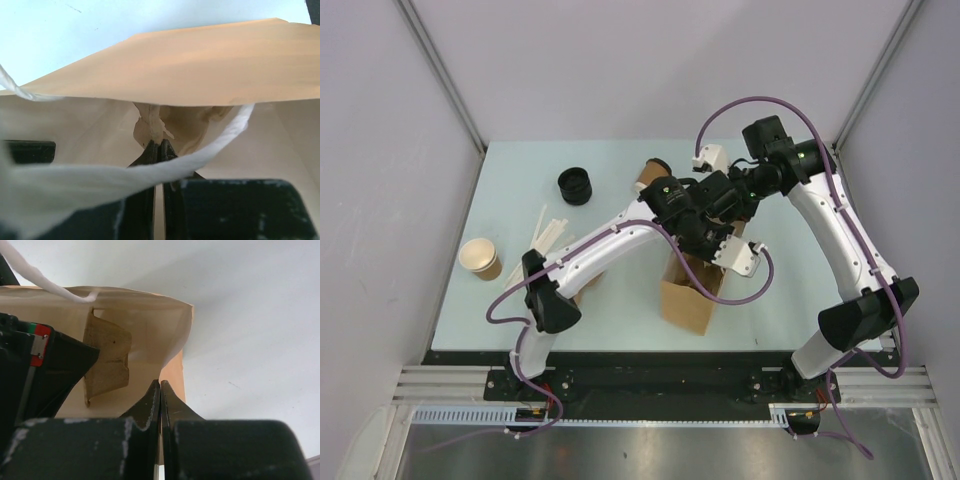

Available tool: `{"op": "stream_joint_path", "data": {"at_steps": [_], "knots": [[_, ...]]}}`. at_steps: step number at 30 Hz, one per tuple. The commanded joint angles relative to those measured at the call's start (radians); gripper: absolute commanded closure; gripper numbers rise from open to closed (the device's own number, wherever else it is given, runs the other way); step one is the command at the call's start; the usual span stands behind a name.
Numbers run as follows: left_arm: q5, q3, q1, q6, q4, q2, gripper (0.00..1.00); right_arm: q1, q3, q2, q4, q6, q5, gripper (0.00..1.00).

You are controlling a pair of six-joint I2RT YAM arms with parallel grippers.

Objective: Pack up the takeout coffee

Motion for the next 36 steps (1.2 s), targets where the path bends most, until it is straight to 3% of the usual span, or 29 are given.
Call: {"op": "stream_joint_path", "data": {"at_steps": [1, 7, 13, 19, 20, 26, 36], "knots": [[0.013, -0.004, 0.000, 0.029, -0.116, -0.031, 0.94, -0.008, -0.003, 0.006, 0.017, -0.019, -0.032, 1.00], [0.022, -0.117, -0.007, 0.021, -0.119, -0.078, 0.98, -0.009, -0.002, 0.014, 0.023, -0.023, -0.035, 1.00], [0.013, -0.111, -0.002, 0.023, -0.118, -0.052, 0.99, -0.006, 0.001, 0.014, 0.023, -0.025, -0.049, 1.00], [-0.030, 0.021, 0.026, -0.026, -0.073, 0.020, 0.84, -0.003, 0.003, 0.015, 0.014, -0.026, -0.055, 1.00], [-0.041, 0.018, 0.026, -0.032, -0.023, 0.015, 0.74, -0.005, 0.003, 0.015, 0.014, -0.026, -0.055, 1.00], [-0.064, -0.044, 0.030, -0.059, 0.117, -0.066, 0.53, -0.003, 0.003, 0.014, 0.005, -0.031, -0.060, 1.00], [-0.053, -0.171, 0.029, -0.071, 0.209, -0.130, 0.51, -0.002, 0.009, 0.004, 0.002, -0.034, -0.060, 1.00]]}}
